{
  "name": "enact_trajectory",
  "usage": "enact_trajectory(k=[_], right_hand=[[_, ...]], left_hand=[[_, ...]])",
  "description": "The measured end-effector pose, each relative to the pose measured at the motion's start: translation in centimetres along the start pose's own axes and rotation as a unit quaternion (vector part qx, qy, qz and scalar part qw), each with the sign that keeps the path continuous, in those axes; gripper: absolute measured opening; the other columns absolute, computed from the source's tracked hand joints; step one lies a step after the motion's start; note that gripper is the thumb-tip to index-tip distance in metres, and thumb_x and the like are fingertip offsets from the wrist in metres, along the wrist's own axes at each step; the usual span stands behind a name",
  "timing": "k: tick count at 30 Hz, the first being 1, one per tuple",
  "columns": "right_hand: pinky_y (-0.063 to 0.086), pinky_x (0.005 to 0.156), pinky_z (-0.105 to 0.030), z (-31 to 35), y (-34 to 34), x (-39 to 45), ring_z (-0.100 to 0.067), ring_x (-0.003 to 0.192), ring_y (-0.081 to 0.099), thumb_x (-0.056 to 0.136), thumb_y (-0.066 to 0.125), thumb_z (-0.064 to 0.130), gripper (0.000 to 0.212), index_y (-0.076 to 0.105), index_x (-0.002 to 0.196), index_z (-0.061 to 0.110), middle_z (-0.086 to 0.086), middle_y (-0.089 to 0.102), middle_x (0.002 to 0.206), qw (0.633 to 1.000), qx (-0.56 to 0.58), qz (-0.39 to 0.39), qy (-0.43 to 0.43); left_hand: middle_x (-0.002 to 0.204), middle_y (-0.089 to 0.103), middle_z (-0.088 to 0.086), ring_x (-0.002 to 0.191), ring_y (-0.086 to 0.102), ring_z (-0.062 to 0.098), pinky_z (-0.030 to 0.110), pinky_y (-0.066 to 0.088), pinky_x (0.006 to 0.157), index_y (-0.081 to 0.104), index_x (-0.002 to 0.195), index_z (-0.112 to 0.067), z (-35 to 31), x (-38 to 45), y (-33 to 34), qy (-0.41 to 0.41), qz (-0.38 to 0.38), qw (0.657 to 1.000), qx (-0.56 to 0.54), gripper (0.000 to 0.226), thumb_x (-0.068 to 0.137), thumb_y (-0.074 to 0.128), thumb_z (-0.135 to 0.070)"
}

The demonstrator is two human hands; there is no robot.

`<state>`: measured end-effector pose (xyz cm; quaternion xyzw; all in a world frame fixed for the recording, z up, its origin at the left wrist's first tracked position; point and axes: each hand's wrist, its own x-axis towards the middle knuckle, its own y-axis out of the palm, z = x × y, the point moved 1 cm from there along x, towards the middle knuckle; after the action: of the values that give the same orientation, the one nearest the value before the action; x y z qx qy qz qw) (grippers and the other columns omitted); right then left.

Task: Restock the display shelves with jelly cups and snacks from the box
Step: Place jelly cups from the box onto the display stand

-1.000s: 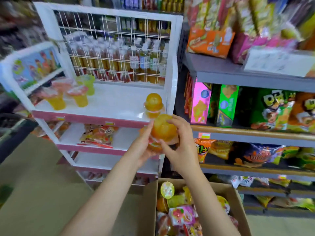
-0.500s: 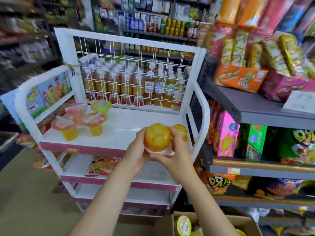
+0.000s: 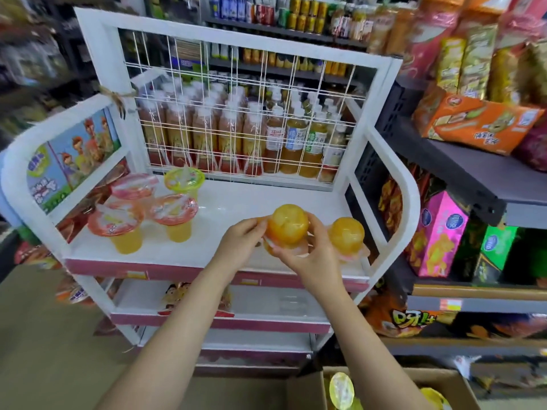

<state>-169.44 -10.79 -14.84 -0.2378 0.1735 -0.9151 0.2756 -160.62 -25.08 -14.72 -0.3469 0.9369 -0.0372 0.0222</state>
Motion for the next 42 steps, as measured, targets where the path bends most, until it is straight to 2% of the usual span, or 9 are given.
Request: enact_trajectory(k=[7,10,13,20,28,31,36,39,42], right_hand=[[0.035,0.085,0.003,-2.2,0.5,0.5,0.003,0.116,0.046,0.073,0.084,0.043,0.094,0.034,0.149,0.019,0.009,0.051,0.13,0.998,-0.027,0.05,0.034],[0.034,0.096,-0.001,-2.8,0.5,0.0,0.007,0.121,0.045,0.079,0.082,0.036,0.09,0.032,0.152,0.026,0.009,0.048,0.139,0.998,-0.028,0.048,0.012],[0.039,0.105,-0.014,-3.2,0.4,-1.1,-0.008,0.138,0.041,0.086,0.078,0.029,0.08,0.031,0.15,0.038,0.002,0.047,0.145,0.999,-0.035,0.032,-0.018],[0.042,0.092,-0.005,-4.1,-0.8,-2.4,-0.018,0.136,0.047,0.09,0.071,0.027,0.069,0.037,0.15,0.034,-0.002,0.047,0.15,0.992,-0.111,-0.041,-0.036],[0.031,0.092,0.006,-4.6,-1.6,-2.1,-0.018,0.14,0.042,0.091,0.072,0.027,0.07,0.035,0.151,0.031,-0.004,0.044,0.152,0.995,-0.097,-0.02,-0.034],[0.041,0.092,-0.002,-4.3,-2.2,-2.4,-0.016,0.135,0.047,0.091,0.071,0.031,0.071,0.036,0.152,0.027,-0.003,0.045,0.151,0.997,-0.066,0.002,-0.043],[0.053,0.093,-0.025,-3.7,-6.6,-5.9,-0.008,0.121,0.059,0.097,0.064,0.027,0.046,0.052,0.141,0.026,0.01,0.059,0.136,0.999,0.029,0.002,-0.022],[0.057,0.081,-0.044,-7.0,-10.5,-10.3,-0.015,0.094,0.07,0.096,0.056,0.035,0.025,0.07,0.113,0.022,0.009,0.073,0.1,0.995,0.067,-0.018,0.074],[0.054,0.078,-0.045,-14.2,-13.8,-15.9,-0.018,0.087,0.067,0.097,0.055,0.037,0.023,0.071,0.099,0.021,0.005,0.071,0.088,0.976,0.017,0.007,0.219]], left_hand=[[0.118,0.066,-0.005,0.098,0.064,0.003,0.023,0.051,0.095,0.06,0.131,-0.028,3.1,0.9,-0.8,0.01,0.064,0.995,0.08,0.043,0.092,0.07,-0.016],[0.114,0.067,-0.009,0.09,0.065,-0.01,0.012,0.051,0.085,0.061,0.127,-0.03,3.5,0.9,-0.7,0.012,0.088,0.995,0.054,0.047,0.086,0.077,-0.014],[0.112,0.07,-0.013,0.094,0.068,-0.003,0.024,0.055,0.088,0.063,0.12,-0.036,4.1,0.9,-0.3,0.008,0.089,0.995,0.034,0.049,0.081,0.081,-0.013],[0.111,0.063,-0.028,0.097,0.062,-0.014,0.011,0.046,0.086,0.061,0.118,-0.039,4.0,0.5,2.7,0.034,0.059,0.996,0.061,0.049,0.078,0.084,-0.021],[0.113,0.062,-0.017,0.111,0.061,0.006,0.023,0.047,0.098,0.052,0.142,-0.029,3.9,-0.6,3.9,0.072,0.061,0.985,0.144,0.055,0.091,0.071,-0.034],[0.127,0.056,-0.009,0.12,0.052,0.012,0.027,0.042,0.101,0.043,0.148,-0.027,3.7,-1.4,4.0,0.107,0.079,0.966,0.221,0.051,0.1,0.056,-0.036],[0.114,0.065,0.005,0.109,0.055,0.018,0.033,0.04,0.093,0.071,0.112,-0.01,3.7,-7.8,5.4,0.297,-0.114,0.902,0.293,0.035,0.094,0.05,-0.032],[0.09,0.07,0.001,0.082,0.064,0.019,0.028,0.043,0.073,0.072,0.092,-0.011,6.4,-11.9,9.8,0.291,-0.046,0.899,0.325,0.03,0.093,0.049,-0.03],[0.098,0.069,0.002,0.088,0.066,0.024,0.032,0.047,0.071,0.071,0.101,-0.014,13.0,-14.3,16.0,0.133,0.091,0.91,0.381,0.037,0.094,0.045,-0.039]])
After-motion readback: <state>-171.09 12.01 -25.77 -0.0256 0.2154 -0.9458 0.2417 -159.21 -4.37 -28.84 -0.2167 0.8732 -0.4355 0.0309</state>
